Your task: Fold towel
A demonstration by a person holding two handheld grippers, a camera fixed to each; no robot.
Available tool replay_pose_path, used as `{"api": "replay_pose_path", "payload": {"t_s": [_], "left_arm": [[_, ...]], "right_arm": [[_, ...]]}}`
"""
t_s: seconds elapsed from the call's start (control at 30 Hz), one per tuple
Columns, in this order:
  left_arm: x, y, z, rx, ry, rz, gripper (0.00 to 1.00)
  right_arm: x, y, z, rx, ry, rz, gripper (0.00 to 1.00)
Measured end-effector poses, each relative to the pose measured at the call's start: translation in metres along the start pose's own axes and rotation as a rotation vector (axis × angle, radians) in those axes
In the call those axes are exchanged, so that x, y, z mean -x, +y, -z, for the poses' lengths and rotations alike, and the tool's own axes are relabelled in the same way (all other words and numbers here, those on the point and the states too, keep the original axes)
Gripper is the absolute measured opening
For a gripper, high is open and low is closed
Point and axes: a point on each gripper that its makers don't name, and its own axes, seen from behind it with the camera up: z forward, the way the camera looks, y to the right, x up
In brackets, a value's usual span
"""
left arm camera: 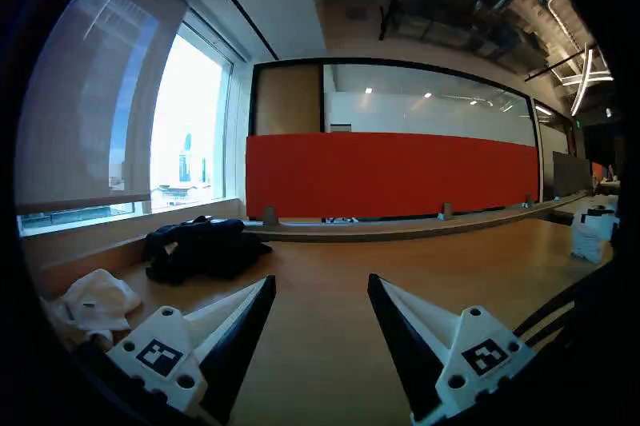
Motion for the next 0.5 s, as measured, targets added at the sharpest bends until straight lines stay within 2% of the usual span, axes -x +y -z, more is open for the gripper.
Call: {"api": "replay_pose_path", "payload": {"t_s": [0.5], "left_arm": [[-0.0002, 0.0000, 0.0006, 0.000, 0.000, 0.000, 0.85]], "right_arm": [[0.0016, 0.0021, -0.0009, 0.000, -0.002, -0.002, 1.00]]}}
